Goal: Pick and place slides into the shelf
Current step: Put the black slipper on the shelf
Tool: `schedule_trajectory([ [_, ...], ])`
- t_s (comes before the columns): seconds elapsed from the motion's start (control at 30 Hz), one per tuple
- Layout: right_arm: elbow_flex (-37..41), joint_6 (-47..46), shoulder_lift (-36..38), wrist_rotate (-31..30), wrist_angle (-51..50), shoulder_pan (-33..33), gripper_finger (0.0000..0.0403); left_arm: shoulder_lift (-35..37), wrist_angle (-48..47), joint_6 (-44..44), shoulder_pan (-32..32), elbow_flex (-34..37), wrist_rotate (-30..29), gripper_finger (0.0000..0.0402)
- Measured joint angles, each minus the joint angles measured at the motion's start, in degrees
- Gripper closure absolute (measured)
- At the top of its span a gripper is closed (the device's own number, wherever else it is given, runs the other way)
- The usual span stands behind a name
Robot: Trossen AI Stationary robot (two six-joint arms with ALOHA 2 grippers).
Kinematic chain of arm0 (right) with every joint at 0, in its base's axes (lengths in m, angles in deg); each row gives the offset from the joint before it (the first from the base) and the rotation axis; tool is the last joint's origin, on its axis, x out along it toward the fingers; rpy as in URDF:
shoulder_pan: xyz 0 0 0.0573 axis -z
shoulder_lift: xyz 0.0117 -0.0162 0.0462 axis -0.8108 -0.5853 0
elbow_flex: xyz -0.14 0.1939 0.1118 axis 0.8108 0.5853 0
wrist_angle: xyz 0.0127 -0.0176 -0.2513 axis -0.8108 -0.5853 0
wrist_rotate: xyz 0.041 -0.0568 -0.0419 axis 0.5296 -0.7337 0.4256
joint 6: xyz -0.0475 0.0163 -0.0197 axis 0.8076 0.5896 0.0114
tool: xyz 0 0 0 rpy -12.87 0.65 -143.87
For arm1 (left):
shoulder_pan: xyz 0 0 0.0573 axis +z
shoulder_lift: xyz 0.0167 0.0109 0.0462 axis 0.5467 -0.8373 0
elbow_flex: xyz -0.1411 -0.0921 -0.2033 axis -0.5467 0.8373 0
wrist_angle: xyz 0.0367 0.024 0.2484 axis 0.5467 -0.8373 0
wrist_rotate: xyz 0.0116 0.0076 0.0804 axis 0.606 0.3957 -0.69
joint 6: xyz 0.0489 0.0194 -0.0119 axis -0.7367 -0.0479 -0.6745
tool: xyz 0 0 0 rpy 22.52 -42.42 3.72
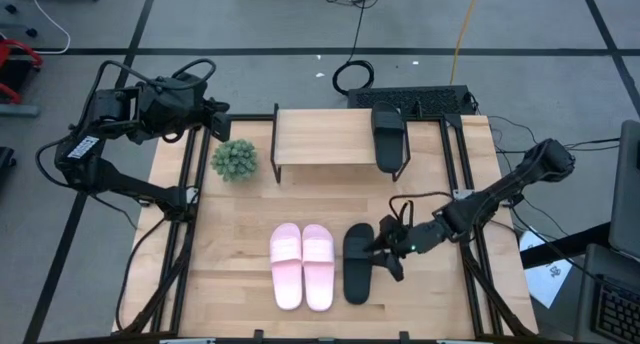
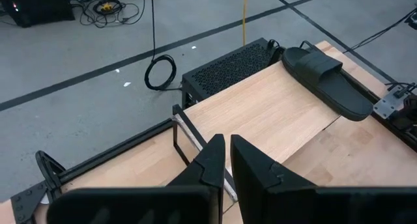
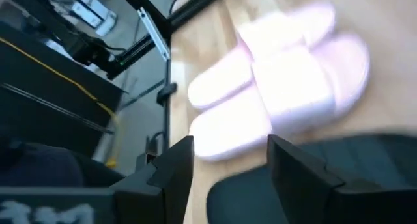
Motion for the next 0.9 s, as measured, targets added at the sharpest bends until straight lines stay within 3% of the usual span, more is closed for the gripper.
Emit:
schedule_trajectory([
  [0.17, -11.7, 6.28, -2.6, -2.69, -15.61, -1.51, 0.0252, 0.0, -0.02, 0.0, 0.0, 0.0, 1.69, 0.0376],
  [0.4, -22.86, 4.96, -13.75, -1.84, -30.95, -5.5, 0.0271, 0.02, -0.56, 0.02, -0.02, 0.0, 3.52, 0.0376],
  [0.6, -24.89, -0.53, -21.22, -1.32, -39.81, -7.42, 0.0274, 0.0, -0.55, 0.02, -0.02, 0.0, 3.52, 0.0376],
  [0.9, -24.91, -2.03, -22.82, -7.57, -44.35, -6.63, 0.0274, 0.01, -0.57, 0.37, -0.02, 0.0, 4.26, 0.0376],
])
